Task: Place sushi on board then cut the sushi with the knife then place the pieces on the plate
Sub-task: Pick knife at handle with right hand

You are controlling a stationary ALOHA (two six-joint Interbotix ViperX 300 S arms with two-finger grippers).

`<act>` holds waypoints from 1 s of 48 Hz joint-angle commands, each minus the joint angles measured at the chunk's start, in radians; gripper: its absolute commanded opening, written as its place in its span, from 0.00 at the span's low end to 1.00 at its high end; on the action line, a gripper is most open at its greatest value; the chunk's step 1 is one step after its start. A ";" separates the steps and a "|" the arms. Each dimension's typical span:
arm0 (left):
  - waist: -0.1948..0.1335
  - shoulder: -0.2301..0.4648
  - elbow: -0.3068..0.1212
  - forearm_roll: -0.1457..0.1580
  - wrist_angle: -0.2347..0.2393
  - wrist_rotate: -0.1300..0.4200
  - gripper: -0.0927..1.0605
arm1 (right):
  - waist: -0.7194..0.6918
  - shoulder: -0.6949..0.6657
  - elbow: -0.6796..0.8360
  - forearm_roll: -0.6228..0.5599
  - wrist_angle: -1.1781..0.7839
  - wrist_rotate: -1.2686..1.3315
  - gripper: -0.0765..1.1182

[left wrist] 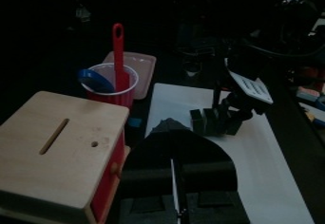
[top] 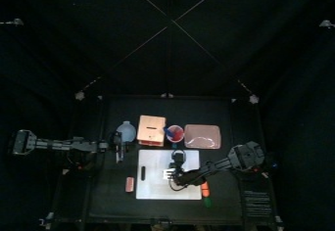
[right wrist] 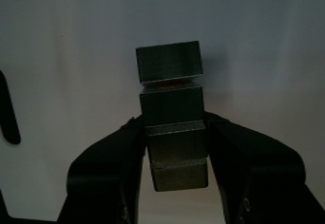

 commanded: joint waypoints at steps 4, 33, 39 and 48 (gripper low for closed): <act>0.003 -0.002 -0.014 0.002 -0.003 0.000 0.06 | -0.014 -0.011 -0.023 -0.005 0.000 0.000 0.60; 0.008 -0.002 -0.014 0.002 -0.003 0.000 0.06 | -0.009 -0.029 -0.012 -0.018 -0.038 -0.012 0.81; 0.011 -0.002 -0.014 0.003 -0.003 0.002 0.06 | -0.006 -0.074 -0.011 -0.021 -0.028 -0.074 0.81; 0.017 -0.002 -0.014 0.002 -0.003 0.000 0.06 | -0.025 -0.173 -0.009 -0.026 0.015 -0.278 0.80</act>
